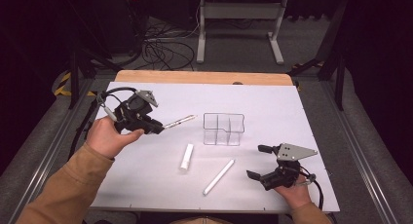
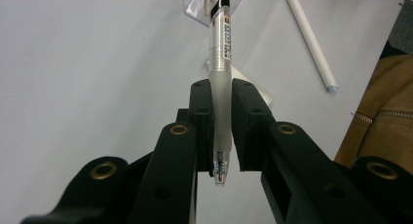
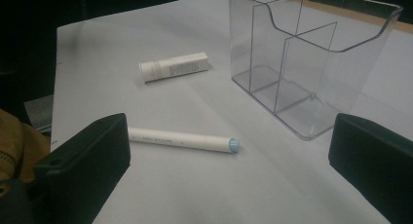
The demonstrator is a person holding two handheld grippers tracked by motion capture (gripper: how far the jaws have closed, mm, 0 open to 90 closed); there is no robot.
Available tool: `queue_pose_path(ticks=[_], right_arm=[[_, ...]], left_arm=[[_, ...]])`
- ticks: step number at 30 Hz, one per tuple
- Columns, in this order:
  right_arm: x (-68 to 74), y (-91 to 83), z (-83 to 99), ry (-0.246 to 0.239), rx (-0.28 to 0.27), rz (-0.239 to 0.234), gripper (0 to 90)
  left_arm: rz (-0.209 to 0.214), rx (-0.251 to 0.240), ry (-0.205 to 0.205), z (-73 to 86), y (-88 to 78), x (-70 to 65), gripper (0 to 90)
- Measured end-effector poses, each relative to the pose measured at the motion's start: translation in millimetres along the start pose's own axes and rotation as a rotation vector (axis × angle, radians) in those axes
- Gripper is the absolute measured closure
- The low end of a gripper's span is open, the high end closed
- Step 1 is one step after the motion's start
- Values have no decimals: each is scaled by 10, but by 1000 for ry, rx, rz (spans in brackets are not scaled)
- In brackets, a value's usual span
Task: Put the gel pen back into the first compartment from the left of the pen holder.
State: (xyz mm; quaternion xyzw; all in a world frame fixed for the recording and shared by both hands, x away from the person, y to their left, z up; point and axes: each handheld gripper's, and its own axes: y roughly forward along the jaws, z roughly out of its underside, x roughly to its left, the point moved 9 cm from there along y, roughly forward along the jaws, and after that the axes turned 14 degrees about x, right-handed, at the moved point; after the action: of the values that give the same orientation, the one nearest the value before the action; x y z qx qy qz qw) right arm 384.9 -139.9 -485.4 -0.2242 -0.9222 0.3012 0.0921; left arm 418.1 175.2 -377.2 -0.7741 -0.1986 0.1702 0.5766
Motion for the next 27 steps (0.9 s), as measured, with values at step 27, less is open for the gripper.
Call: queue_pose_path(ticks=[27], right_arm=[[6, -6, 8, -10, 7, 2, 20]], left_arm=[[20, 16, -17, -372, 69, -39, 801]])
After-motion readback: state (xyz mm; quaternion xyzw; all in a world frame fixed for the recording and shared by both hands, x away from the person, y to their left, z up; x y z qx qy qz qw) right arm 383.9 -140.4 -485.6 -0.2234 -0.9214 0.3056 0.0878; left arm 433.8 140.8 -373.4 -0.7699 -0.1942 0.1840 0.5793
